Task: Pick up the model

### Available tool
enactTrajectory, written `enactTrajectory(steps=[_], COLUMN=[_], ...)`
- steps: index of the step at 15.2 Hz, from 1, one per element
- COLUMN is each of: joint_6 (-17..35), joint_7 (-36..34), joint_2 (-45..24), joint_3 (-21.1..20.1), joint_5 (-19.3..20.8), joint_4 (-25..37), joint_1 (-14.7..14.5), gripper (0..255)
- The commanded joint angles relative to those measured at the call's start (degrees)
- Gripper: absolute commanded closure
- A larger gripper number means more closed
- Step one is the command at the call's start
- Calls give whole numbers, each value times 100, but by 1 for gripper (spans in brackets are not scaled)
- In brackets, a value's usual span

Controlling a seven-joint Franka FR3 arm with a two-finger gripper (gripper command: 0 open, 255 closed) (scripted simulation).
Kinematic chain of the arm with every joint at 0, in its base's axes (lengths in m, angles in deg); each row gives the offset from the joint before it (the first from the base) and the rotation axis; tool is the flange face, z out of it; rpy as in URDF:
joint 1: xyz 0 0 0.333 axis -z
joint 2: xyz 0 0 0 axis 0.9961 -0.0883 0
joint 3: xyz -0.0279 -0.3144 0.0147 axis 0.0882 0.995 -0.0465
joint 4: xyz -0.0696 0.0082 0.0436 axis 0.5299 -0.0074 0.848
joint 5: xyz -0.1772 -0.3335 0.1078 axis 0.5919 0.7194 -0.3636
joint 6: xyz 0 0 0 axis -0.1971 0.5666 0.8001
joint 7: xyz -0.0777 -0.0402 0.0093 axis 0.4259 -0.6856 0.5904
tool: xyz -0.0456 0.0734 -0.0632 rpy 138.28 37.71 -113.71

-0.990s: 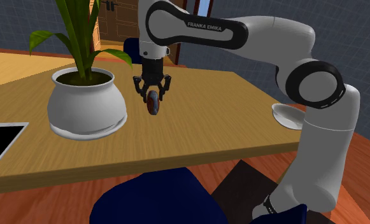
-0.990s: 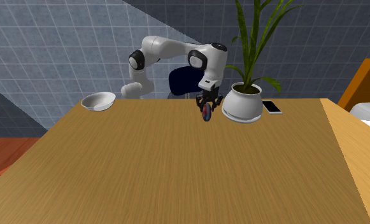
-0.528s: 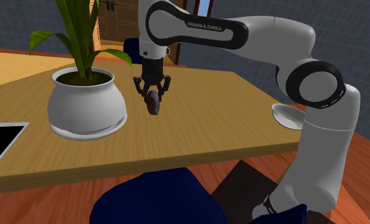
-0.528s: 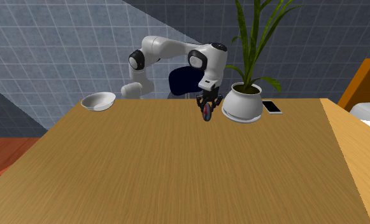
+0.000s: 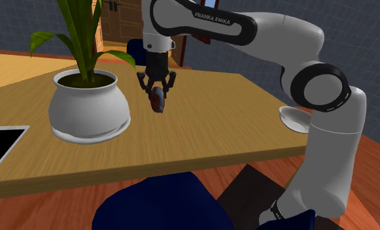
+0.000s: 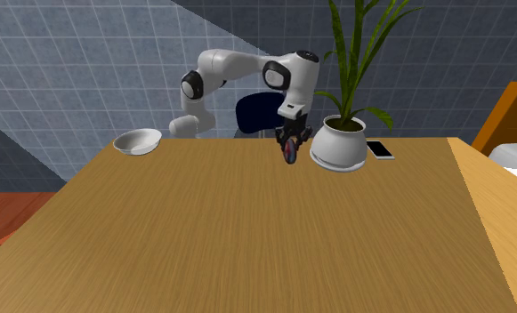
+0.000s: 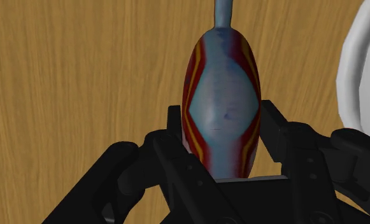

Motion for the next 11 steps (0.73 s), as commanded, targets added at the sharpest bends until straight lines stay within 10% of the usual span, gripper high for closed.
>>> enactTrajectory(steps=[1, 11], joint_6=[-184, -1090], joint_7=[-2, -43], joint_2=[-67, -519], joint_3=[0, -1], joint_5=[22, 170], joint_4=[248, 1599], joint_1=[-24, -227], gripper=[255, 255])
